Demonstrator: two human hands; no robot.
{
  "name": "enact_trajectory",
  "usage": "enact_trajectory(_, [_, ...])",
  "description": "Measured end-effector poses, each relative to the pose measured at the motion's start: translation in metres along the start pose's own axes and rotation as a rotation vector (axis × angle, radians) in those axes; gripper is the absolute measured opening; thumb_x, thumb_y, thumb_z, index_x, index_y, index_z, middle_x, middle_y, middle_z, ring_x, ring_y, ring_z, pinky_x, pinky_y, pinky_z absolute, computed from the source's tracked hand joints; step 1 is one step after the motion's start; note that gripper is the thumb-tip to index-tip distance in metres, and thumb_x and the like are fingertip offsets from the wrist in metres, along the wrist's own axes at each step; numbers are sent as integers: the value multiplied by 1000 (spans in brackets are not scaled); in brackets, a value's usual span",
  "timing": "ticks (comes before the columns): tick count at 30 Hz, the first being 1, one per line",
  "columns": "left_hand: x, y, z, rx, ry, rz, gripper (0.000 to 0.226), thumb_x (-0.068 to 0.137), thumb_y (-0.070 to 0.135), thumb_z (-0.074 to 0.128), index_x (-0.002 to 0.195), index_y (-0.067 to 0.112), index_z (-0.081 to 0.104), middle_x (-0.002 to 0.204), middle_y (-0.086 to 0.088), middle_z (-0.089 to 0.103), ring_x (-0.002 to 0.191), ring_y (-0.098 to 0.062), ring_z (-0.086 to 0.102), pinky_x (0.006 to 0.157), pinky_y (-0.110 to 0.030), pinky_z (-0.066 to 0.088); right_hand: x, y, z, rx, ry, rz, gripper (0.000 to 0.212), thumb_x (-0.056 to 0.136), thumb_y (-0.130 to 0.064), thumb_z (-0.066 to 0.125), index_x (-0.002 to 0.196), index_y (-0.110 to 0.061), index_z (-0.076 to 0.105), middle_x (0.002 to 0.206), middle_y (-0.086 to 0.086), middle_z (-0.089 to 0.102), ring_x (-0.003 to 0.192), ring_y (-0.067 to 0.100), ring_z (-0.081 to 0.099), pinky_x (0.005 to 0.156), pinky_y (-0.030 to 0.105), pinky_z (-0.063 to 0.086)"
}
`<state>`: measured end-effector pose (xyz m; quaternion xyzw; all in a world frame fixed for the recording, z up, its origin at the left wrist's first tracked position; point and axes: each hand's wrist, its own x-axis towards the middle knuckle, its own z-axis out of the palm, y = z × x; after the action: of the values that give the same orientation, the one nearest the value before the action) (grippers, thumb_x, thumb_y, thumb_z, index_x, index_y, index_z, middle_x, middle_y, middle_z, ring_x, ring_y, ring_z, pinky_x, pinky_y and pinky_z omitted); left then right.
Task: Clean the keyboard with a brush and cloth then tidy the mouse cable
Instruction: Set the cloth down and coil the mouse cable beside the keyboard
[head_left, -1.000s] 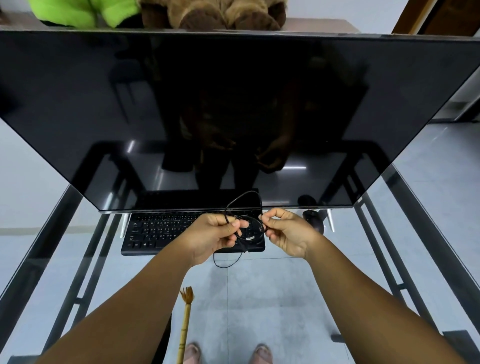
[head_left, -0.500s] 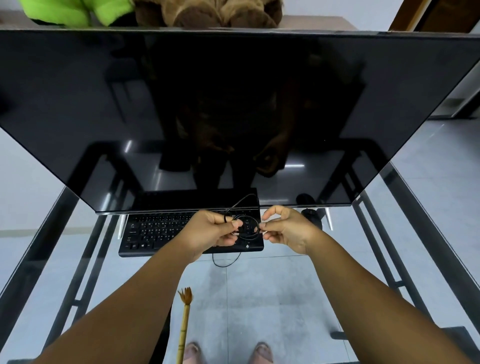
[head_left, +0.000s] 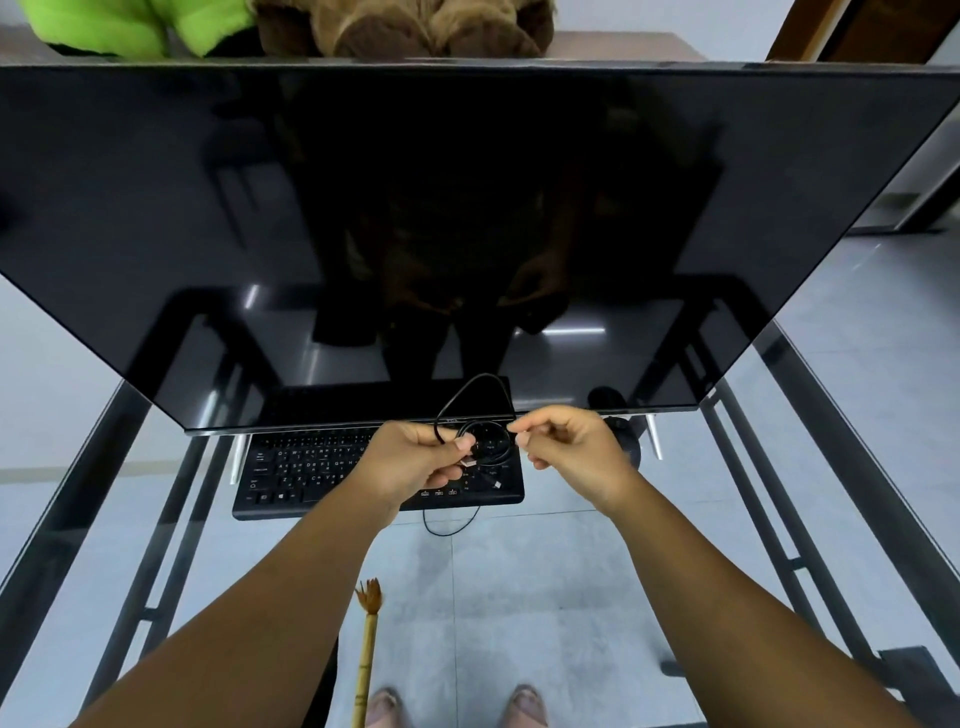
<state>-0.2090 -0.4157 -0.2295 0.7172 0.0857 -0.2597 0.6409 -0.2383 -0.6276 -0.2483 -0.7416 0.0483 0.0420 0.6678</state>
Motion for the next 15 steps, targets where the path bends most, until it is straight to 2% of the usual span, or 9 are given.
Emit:
enact_trajectory(5, [-2, 2, 1, 49, -16, -6, 16, 83, 23, 76, 95, 13, 77, 89, -3, 76, 68, -8, 67, 65, -20, 50, 3, -6, -2, -266, -92, -58, 19, 79, -14, 79, 91, -30, 77, 70, -8, 61, 63, 6, 51, 65, 19, 45])
enact_trajectory(11, [-4, 4, 2, 77, -44, -4, 16, 85, 21, 73, 100, 16, 76, 94, 1, 76, 68, -7, 64, 64, -18, 48, 3, -13, -5, -433, -133, -81, 19, 80, -15, 78, 91, -29, 77, 73, -5, 62, 61, 0, 49, 64, 16, 46])
enact_trajectory(15, [-5, 4, 1, 108, -79, 17, 13, 88, 18, 70, 98, 17, 77, 94, 2, 76, 64, -6, 59, 63, -18, 46, 3, -16, -5, -573, -222, -86, 19, 83, -18, 75, 97, -30, 77, 73, -3, 63, 58, -1, 49, 59, 12, 41])
